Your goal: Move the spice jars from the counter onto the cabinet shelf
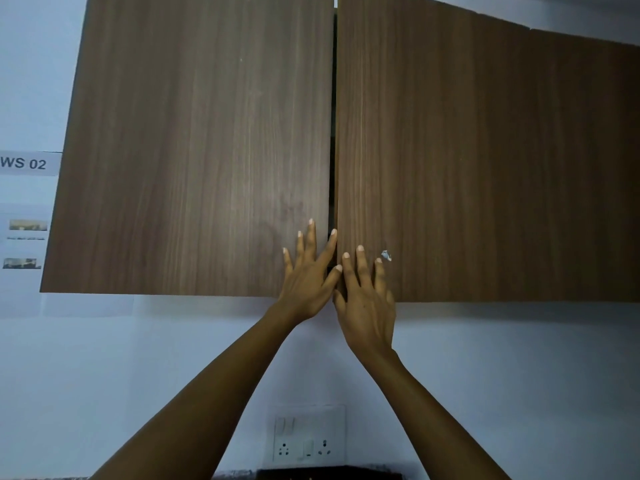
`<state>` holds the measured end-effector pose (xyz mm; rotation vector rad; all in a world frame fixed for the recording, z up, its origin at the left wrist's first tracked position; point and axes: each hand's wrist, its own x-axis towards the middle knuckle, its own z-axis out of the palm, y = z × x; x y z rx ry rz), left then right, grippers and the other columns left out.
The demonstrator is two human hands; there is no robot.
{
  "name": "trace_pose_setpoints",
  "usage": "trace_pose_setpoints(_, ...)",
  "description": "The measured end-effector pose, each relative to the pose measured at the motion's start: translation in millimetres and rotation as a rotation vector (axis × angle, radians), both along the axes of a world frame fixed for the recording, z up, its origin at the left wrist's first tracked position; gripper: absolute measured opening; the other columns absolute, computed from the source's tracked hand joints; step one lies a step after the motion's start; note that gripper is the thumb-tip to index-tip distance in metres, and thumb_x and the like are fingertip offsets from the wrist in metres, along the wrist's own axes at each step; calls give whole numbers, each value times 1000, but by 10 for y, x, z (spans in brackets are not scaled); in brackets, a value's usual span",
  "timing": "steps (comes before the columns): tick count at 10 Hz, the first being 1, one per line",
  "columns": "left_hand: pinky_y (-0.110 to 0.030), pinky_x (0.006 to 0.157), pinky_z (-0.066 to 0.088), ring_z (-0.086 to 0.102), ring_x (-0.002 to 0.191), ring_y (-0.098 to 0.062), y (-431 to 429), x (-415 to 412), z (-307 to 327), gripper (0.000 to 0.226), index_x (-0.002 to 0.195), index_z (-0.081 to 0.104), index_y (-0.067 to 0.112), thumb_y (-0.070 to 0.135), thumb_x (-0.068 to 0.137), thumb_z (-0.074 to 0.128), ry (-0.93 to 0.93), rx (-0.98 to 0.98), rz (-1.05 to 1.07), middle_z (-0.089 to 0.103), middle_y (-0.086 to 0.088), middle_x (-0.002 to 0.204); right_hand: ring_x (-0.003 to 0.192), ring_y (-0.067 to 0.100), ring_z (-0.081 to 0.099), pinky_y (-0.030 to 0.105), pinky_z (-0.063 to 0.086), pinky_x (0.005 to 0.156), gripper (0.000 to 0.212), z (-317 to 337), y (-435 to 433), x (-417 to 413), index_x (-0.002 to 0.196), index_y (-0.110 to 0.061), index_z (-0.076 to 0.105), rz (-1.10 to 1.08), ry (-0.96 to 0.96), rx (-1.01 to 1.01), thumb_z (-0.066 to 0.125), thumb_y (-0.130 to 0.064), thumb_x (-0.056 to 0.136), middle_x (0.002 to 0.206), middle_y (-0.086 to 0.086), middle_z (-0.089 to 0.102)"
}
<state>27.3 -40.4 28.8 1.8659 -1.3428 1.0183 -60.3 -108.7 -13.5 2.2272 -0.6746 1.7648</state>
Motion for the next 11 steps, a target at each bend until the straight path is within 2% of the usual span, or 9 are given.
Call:
trace_pose_setpoints(1, -48, 109, -19, -26, 140, -24, -91, 80, -57, 62, 141, -19, 32, 55, 91, 10, -43, 9, 56, -27, -2, 154, 134, 34, 38, 47, 44, 94, 61, -25, -63, 66, 142, -15, 38, 2, 20, -8, 50, -45, 90, 148, 10, 37)
trace_pose_setpoints(2, -45, 109, -19, -25, 141, -24, -135, 175, -101, 65, 141, -21, 27, 56, 86, -2, -119, 17, 122, -28, 0, 151, 137, 32, 33, 47, 42, 98, 63, -33, -131, 120, 145, -16, 32, 2, 76, 17, 25, -49, 91, 151, 8, 33)
trace_pose_setpoints(3, -43, 110, -19, -25, 141, -25, -139, 258, -151, 64, 142, -20, 22, 51, 88, -4, -196, 29, 185, -27, -3, 151, 141, 32, 22, 53, 20, 108, 65, -36, -199, 195, 148, -19, 22, -4, 142, 34, 10, -54, 94, 155, 7, 23)
trace_pose_setpoints(4, -43, 113, -14, -18, 142, -28, -150, 327, -195, 63, 146, -11, 16, 46, 92, 1, -273, 17, 211, -17, -6, 154, 145, 28, -6, 53, -3, 110, 74, -27, -284, 245, 149, -23, -4, -1, 242, 43, -13, -61, 85, 158, 2, -6)
trace_pose_setpoints(5, -50, 114, 8, 8, 144, -35, -198, 395, -237, 59, 149, 8, 13, 38, 96, 17, -361, -42, 251, 10, -14, 157, 139, 23, -28, 53, -11, 111, 74, -33, -383, 306, 144, -27, -23, 54, 309, 82, -11, -61, 79, 152, -2, -30)
trace_pose_setpoints(6, -55, 116, 15, 16, 143, -36, -227, 446, -256, 56, 148, 16, 13, 37, 97, 18, -399, -51, 281, 19, -15, 156, 138, 24, -31, 52, -15, 108, 76, -43, -409, 353, 145, -25, -22, 47, 327, 88, -10, -63, 81, 150, -2, -33)
trace_pose_setpoints(8, -50, 114, 10, 10, 145, -33, -195, 453, -272, 56, 149, 16, 12, 36, 98, 18, -437, -4, 324, 13, -14, 158, 133, 23, -37, 51, -19, 105, 83, -38, -423, 341, 139, -26, -30, 86, 356, 65, -27, -70, 68, 143, -3, -42)
trace_pose_setpoints(10, -47, 117, 15, 16, 145, -28, 50, 563, -378, 59, 148, 19, 10, 40, 97, 16, -470, 57, 377, 19, -11, 157, 132, 23, -39, 51, -19, 106, 87, 5, -378, 225, 137, -29, -32, 80, 438, 99, -11, -79, 70, 142, -3, -44)
trace_pose_setpoints(11, -45, 118, 8, 6, 146, -29, 288, 550, -399, 63, 148, 9, 9, 42, 95, 11, -337, -17, 402, 7, -12, 158, 133, 22, -36, 52, -10, 112, 79, 6, -319, 160, 139, -23, -29, 34, 413, 121, -2, -69, 80, 145, -2, -40)
